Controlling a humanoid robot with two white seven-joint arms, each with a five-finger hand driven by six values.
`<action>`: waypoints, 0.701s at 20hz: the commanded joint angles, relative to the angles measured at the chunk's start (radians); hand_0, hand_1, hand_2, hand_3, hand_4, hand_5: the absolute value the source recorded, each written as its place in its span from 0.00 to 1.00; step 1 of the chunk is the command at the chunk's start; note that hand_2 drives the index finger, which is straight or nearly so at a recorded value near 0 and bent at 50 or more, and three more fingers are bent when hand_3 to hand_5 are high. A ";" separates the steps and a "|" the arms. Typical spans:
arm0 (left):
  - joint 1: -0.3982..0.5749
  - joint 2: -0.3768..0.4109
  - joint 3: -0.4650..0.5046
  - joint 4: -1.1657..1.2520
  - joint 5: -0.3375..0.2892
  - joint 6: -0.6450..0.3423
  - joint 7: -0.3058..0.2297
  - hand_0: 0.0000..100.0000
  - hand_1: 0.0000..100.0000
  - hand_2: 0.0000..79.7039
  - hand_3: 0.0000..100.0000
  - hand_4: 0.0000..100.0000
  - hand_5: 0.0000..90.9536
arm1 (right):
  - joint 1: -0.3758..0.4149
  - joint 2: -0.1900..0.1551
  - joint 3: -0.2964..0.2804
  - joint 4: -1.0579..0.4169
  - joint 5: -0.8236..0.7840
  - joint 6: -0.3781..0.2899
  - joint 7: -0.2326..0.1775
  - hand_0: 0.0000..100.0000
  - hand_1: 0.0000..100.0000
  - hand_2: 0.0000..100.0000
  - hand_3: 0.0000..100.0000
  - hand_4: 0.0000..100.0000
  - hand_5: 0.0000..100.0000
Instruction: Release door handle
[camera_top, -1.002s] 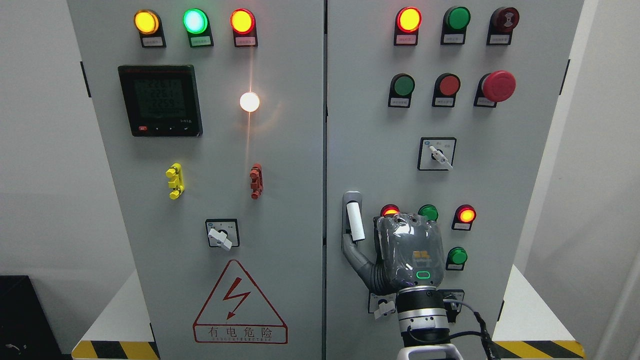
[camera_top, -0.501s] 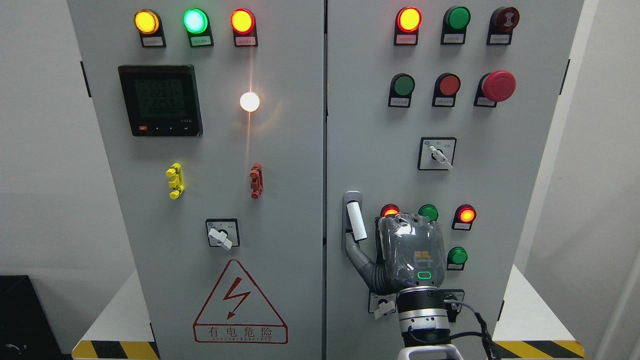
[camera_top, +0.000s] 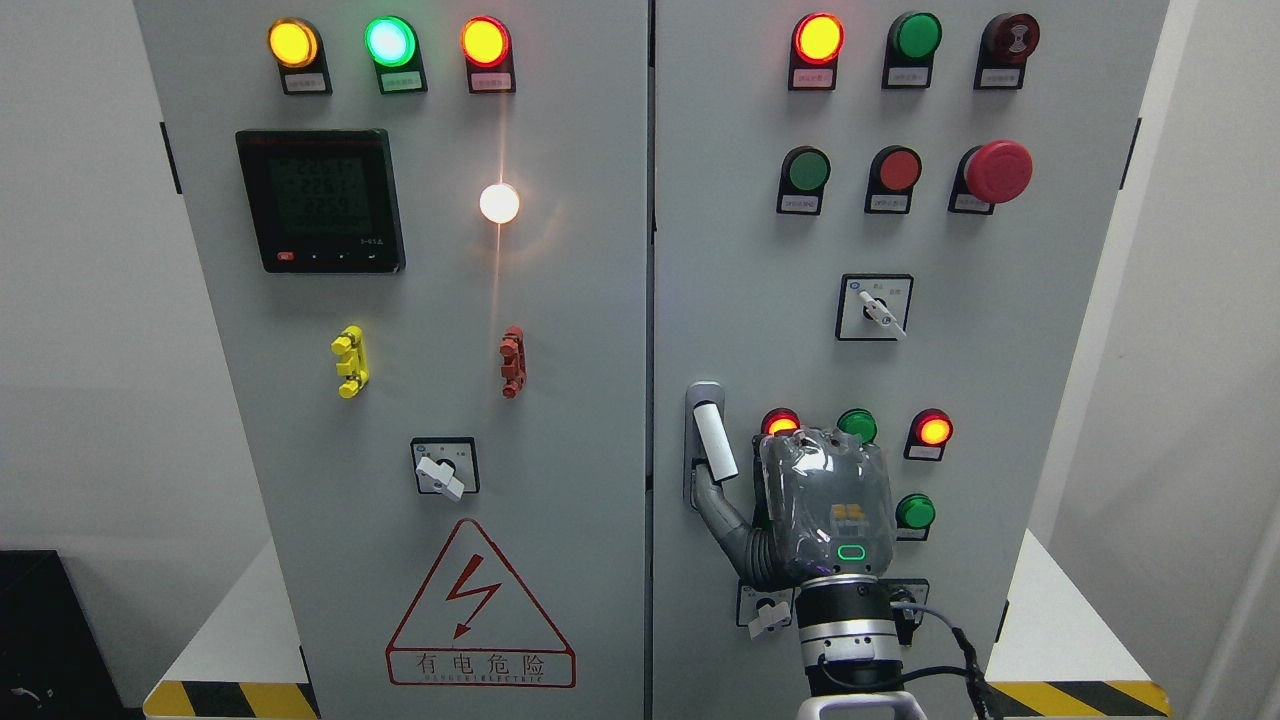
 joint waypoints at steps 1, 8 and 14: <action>0.017 0.000 0.000 0.000 -0.001 -0.001 0.000 0.12 0.56 0.00 0.00 0.00 0.00 | 0.001 0.000 -0.001 -0.008 0.000 0.001 -0.013 0.50 0.32 0.95 1.00 1.00 1.00; 0.017 0.000 0.000 0.000 0.000 -0.001 0.000 0.12 0.56 0.00 0.00 0.00 0.00 | 0.006 0.000 -0.001 -0.012 0.003 0.002 -0.014 0.50 0.32 0.95 1.00 1.00 1.00; 0.017 0.000 0.000 0.000 -0.001 -0.001 0.000 0.12 0.56 0.00 0.00 0.00 0.00 | 0.006 0.000 -0.010 -0.014 0.006 0.002 -0.014 0.50 0.32 0.95 1.00 1.00 1.00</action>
